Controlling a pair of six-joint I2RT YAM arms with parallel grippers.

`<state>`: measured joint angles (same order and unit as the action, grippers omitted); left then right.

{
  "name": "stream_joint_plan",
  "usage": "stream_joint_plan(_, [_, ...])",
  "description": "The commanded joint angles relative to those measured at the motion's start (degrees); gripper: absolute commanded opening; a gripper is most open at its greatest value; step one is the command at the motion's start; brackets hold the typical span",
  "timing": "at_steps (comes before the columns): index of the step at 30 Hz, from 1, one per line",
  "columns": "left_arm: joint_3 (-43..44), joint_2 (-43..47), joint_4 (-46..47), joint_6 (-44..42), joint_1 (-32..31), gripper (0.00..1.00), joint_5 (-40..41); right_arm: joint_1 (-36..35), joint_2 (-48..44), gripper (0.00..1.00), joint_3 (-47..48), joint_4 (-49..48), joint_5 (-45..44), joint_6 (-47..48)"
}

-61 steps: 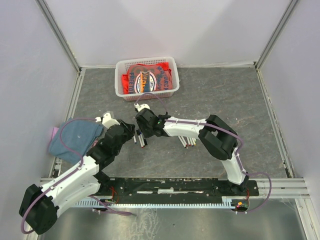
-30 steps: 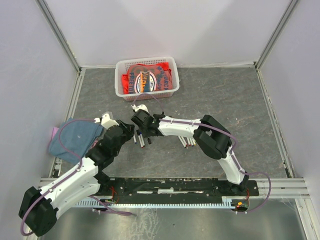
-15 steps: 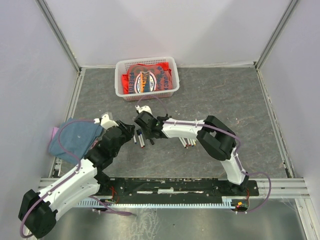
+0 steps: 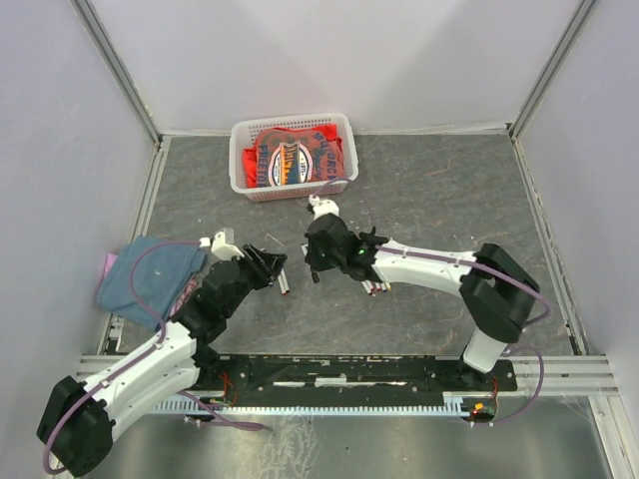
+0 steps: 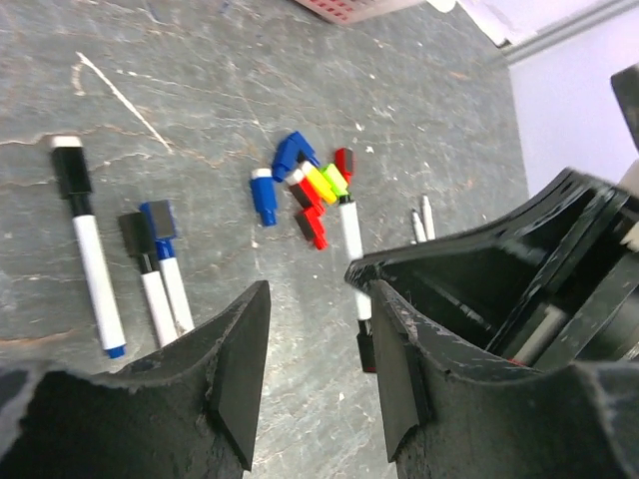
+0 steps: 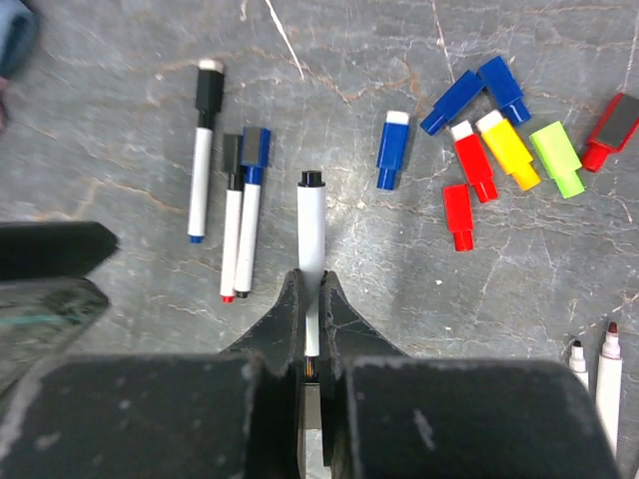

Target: Open the pen caps

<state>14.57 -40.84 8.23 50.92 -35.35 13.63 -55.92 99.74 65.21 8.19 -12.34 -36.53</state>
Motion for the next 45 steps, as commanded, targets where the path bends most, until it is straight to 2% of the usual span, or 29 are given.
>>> stream_joint_plan(1, [-1.7, -0.1, 9.6, -0.4, 0.4, 0.52, -6.5, 1.7, -6.2, 0.01, -4.4, -9.3, 2.8, -4.1])
stream_joint_plan(7, [-4.1, -1.2, 18.2, -0.3, 0.4, 0.54, -12.1, 3.4, -11.0, 0.01, -9.6, -15.6, 6.1, -7.6])
stream_joint_plan(14, [-4.5, -7.2, 26.3, 0.8, 0.5, 0.54, -18.5, 4.1, -14.2, 0.01, -12.4, -19.9, 7.6, -10.2])
stream_joint_plan(24, [-5.5, -13.4, 35.1, 3.3, 0.5, 0.54, -23.5, 4.8, -15.7, 0.01, -15.5, -26.5, 9.6, -14.0])
stream_joint_plan(36, [-5.9, -17.7, 40.4, 4.9, 0.5, 0.53, -26.5, 5.1, -16.1, 0.01, -16.8, -29.5, 10.2, -15.9])
stream_joint_plan(45, [-4.6, -18.6, 38.9, 4.8, 0.5, 0.44, -26.3, 5.1, -15.9, 0.01, -16.1, -27.9, 9.9, -15.0])
